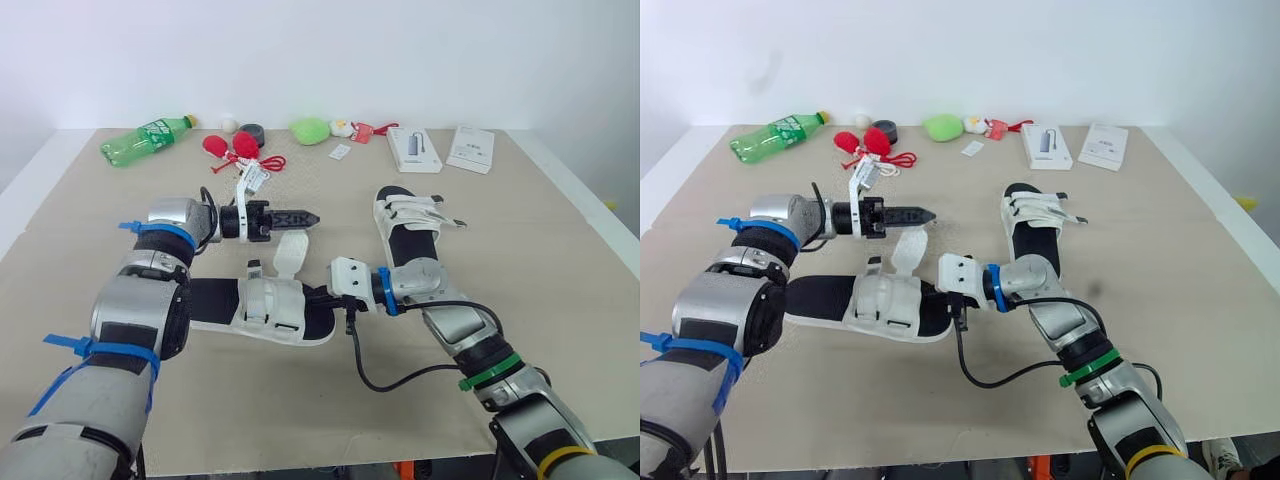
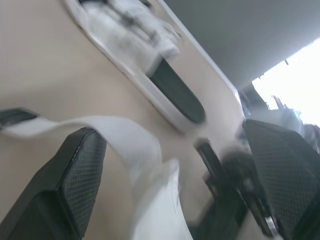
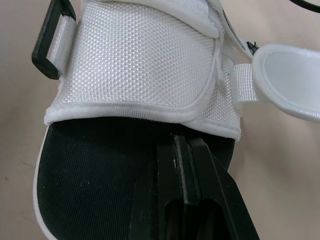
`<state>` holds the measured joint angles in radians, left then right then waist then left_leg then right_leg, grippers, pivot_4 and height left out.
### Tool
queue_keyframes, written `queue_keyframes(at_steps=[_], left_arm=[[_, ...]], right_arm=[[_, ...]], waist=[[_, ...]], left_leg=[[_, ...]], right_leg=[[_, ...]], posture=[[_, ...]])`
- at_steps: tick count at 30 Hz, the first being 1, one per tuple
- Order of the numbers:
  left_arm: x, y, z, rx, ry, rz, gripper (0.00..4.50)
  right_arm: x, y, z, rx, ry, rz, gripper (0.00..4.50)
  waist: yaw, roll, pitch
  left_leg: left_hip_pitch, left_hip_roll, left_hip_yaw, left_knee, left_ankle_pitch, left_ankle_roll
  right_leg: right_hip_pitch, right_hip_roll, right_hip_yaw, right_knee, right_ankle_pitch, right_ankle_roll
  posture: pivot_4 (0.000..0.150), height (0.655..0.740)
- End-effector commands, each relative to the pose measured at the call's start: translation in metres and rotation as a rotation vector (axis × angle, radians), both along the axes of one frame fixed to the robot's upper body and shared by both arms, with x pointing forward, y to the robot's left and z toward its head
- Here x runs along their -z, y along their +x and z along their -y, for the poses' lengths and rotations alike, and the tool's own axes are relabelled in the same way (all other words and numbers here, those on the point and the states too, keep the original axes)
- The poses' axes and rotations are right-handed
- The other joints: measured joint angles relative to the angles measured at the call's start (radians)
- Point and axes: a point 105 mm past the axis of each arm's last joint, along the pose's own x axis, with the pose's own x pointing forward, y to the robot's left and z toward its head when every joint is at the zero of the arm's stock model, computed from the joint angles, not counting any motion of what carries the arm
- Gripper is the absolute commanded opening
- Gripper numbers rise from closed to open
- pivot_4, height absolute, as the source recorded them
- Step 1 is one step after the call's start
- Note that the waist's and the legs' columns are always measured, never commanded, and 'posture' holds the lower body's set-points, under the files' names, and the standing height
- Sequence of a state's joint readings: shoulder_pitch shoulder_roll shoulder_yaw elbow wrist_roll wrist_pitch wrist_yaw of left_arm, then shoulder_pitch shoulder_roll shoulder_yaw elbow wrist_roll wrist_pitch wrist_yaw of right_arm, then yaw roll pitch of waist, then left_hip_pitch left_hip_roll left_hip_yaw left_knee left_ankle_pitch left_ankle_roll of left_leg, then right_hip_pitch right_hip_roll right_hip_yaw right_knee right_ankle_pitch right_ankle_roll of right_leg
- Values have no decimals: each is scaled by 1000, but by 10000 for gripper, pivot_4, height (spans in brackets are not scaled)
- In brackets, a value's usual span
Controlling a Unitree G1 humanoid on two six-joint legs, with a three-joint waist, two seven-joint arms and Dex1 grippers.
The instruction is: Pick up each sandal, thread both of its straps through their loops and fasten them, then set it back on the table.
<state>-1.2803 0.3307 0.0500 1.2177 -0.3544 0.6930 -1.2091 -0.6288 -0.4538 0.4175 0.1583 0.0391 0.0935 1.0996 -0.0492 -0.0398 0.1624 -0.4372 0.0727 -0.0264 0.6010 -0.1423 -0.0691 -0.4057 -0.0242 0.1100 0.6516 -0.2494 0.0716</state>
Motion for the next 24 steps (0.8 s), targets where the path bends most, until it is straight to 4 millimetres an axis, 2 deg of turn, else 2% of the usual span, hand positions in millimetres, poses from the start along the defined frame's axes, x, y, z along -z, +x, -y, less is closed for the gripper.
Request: queue_keyframes(at_steps=[1, 2, 3, 4, 8, 9, 10, 11, 12, 14, 17, 22, 24], left_arm=[[-6, 8, 9, -42, 23, 43, 38421], [-4, 7, 11, -25, 35, 50, 37745], [-3, 6, 13, -19, 39, 54, 31632], [-3, 7, 13, -22, 39, 55, 28126], [-2, 6, 14, -19, 33, 52, 15331], [-3, 7, 13, -19, 35, 59, 14279], [-4, 7, 13, -21, 32, 63, 9354], [-6, 7, 12, -24, 23, 68, 7557], [-7, 8, 12, -28, 18, 71, 3202], [-10, 9, 11, -31, 23, 96, 1506], [-14, 11, 8, -35, 45, 169, 1506], [-29, 2, 7, 89, 160, 563, 1506], [-36, -5, 5, 107, 198, 773, 1506]], right_arm=[[31, 5, 23, 109, -119, -64, 0], [31, 5, 24, 111, -120, -63, 0], [31, 5, 24, 113, -121, -63, 0], [31, 5, 24, 114, -122, -63, 0], [32, 5, 25, 116, -124, -65, 0], [32, 5, 25, 115, -125, -65, 0], [32, 5, 25, 114, -126, -66, 0], [32, 5, 25, 113, -128, -66, 0], [33, 5, 25, 112, -130, -67, 0], [33, 5, 25, 110, -132, -68, 0], [33, 4, 24, 105, -133, -69, 0], [33, 4, 24, 103, -133, -71, 0], [33, 3, 25, 102, -134, -71, 0]], waist=[[0, 0, 0], [0, 0, 0], [0, 0, 0], [0, 0, 0], [1, 0, 0], [1, 0, 0], [1, 0, 0], [1, 0, 0], [1, 0, 0], [1, 0, 0], [1, 0, 0], [1, 0, 0], [2, 0, 0]], left_leg=[[0, 0, 0, 0, 0, 0], [0, 0, -1, 0, 0, 0], [0, 0, -1, 0, 0, 0], [0, -1, -1, 0, 0, 0], [0, -1, -1, 0, 0, -1], [0, -1, -1, 0, 1, -1], [0, -1, -2, 0, 1, -1], [0, -1, -2, 0, 1, -1], [0, -1, -2, 0, 1, -1], [0, -1, -2, 0, 1, -1], [0, -2, -2, 0, 1, -1], [0, -2, -3, 0, 1, -2], [0, -2, -3, -1, 1, -3]], right_leg=[[0, 0, 0, 0, 0, 0], [0, 0, 0, 0, 0, 1], [0, 0, 0, 0, 1, 2], [0, 0, 0, 0, 2, 3], [0, 0, 0, 0, 2, 3], [0, 0, 0, 0, 2, 3], [0, 0, 0, 0, 2, 3], [0, 0, 0, 0, 2, 3], [0, 0, 0, 0, 2, 3], [0, 0, 0, 0, 2, 3], [0, 0, 0, 0, 2, 3], [0, 0, 0, 0, 2, 3], [0, 0, 0, 0, 3, 3]], posture=[[1500, 7400], [1500, 7400], [1500, 7400], [1500, 7400], [1500, 7400], [1500, 7400], [1500, 7400], [1500, 7400], [1500, 7400], [1500, 7400], [1500, 7400], [1500, 7400], [1500, 7400]])
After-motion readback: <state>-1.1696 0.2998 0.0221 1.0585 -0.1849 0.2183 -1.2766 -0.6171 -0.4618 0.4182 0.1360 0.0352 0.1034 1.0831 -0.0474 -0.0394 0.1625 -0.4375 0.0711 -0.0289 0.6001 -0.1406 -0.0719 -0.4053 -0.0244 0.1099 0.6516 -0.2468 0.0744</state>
